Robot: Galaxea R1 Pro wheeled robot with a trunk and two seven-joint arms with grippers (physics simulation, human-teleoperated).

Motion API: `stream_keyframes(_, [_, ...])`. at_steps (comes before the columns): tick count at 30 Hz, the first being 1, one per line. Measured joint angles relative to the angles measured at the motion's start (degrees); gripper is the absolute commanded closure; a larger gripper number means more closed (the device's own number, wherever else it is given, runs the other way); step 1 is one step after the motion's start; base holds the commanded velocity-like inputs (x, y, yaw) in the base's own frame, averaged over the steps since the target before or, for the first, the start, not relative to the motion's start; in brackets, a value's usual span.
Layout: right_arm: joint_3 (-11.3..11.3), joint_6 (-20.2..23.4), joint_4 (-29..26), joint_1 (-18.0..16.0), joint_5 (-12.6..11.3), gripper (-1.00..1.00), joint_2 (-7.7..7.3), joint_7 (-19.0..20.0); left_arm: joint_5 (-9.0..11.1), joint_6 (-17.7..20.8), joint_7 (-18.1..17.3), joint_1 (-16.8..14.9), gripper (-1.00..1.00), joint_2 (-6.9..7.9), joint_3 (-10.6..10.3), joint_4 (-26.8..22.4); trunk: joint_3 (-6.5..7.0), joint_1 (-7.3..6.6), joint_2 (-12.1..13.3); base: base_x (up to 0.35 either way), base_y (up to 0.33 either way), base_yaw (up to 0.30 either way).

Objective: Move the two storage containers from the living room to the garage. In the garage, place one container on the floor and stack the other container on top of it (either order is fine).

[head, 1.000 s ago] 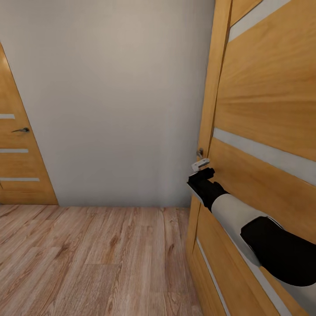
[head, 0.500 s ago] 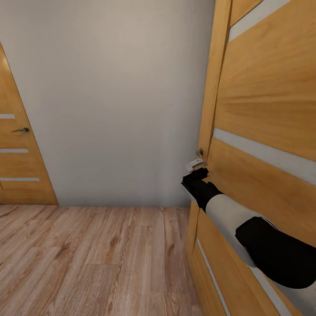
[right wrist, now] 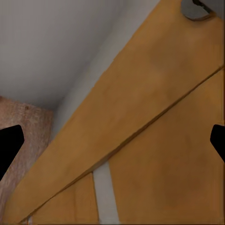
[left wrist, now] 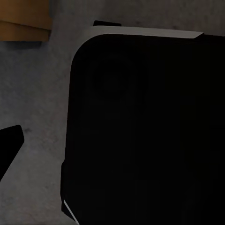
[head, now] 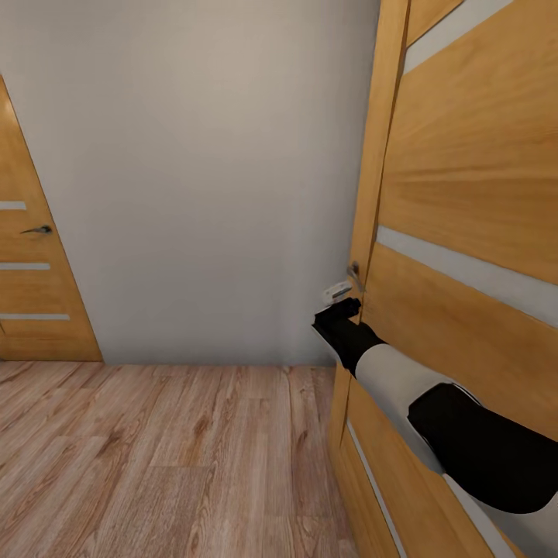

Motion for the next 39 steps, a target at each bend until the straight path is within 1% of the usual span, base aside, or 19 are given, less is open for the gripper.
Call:
stream_keyframes(3, [0.06, -0.28, 1.8, 0.0, -0.01, -1.0, 0.0, -0.67, 0.0, 0.0, 0.0, 0.0, -1.0, 0.0, 0.0, -0.01, 0.0, 0.0, 0.0, 0.0, 0.0, 0.0])
stream_keyframes(7, [0.04, -0.46, 2.54, 0.0, -0.13, -1.0, 0.0, -0.92, 0.02, 0.0, 0.0, 0.0, -1.0, 0.0, 0.0, -0.01, 0.0, 0.0, 0.0, 0.0, 0.0, 0.0])
stream_keyframes(12, [0.05, -0.41, 2.75, -0.01, -0.98, -1.0, 0.0, -1.14, 0.04, 0.0, 0.0, 0.0, -1.0, 0.0, 0.01, -0.01, 0.0, 0.0, 0.0, 0.0, 0.0, 0.0])
stream_keyframes(14, [-0.01, -0.44, 2.79, -0.01, -1.17, -1.0, 0.0, -2.08, 0.02, 0.0, 0.0, 0.0, -1.0, -0.03, 0.03, -0.01, 0.0, 0.0, 0.0, 0.0, 0.0, 0.0])
stream_keyframes(25, [-0.13, -0.44, 2.86, -0.08, -1.36, -1.0, 0.0, -4.54, 0.03, 0.0, 0.0, 0.0, -1.0, -0.04, 0.02, -0.01, 0.0, 0.0, 0.0, 0.0, 0.0, 0.0])
stream_keyframes(30, [-0.13, -0.44, 2.82, -0.24, -1.51, -1.0, 0.0, -5.0, 0.05, 0.0, 0.0, 0.0, -1.0, -0.05, 0.0, -0.01, 0.0, 0.0, 0.0, 0.0, 0.0, 0.0])
stream_keyframes(31, [-0.14, -0.48, 2.87, -0.28, -1.8, -1.0, -0.16, -5.06, 0.05, 0.0, 0.0, 0.0, -1.0, -0.06, 0.0, -0.01, 0.0, 0.0, 0.0, 0.0, 0.0, 0.0])
stream_keyframes(33, [-0.14, -0.48, 2.86, -0.4, -3.07, -1.0, -1.72, -5.08, 0.05, 0.0, 0.0, 0.0, -1.0, -0.07, 0.02, -0.01, 0.0, 0.0, 0.0, 0.0, 0.0, 0.0])
stream_keyframes(34, [-0.14, -0.49, 2.86, -0.43, -3.52, -1.0, -2.13, -5.08, 0.06, 0.0, 0.0, 0.0, -1.0, -0.07, 0.01, -0.01, 0.0, 0.0, 0.0, 0.0, 0.0, 0.0])
stream_keyframes(35, [0.18, -0.9, 2.8, -0.51, -4.81, -1.0, -2.83, -4.92, 0.07, -0.01, 0.0, -0.01, -1.0, -0.08, 0.02, 0.01, 0.0, 0.0, 0.0, 0.0, 0.0, 0.0])
stream_keyframes(37, [0.39, -1.36, 2.77, -0.6, -6.14, -1.0, -3.87, -4.85, 0.06, -0.02, 0.0, -0.02, -1.0, -0.08, 0.01, 0.02, 0.0, 0.0, 0.0, 0.0, 0.0, 0.0])
stream_keyframes(39, [0.11, -1.79, 2.81, -0.63, -6.61, -1.0, -5.09, -4.93, 0.07, -0.01, 0.0, -0.01, -1.0, -0.09, 0.02, 0.01, 0.0, 0.0, 0.0, 0.0, 0.0, 0.0])
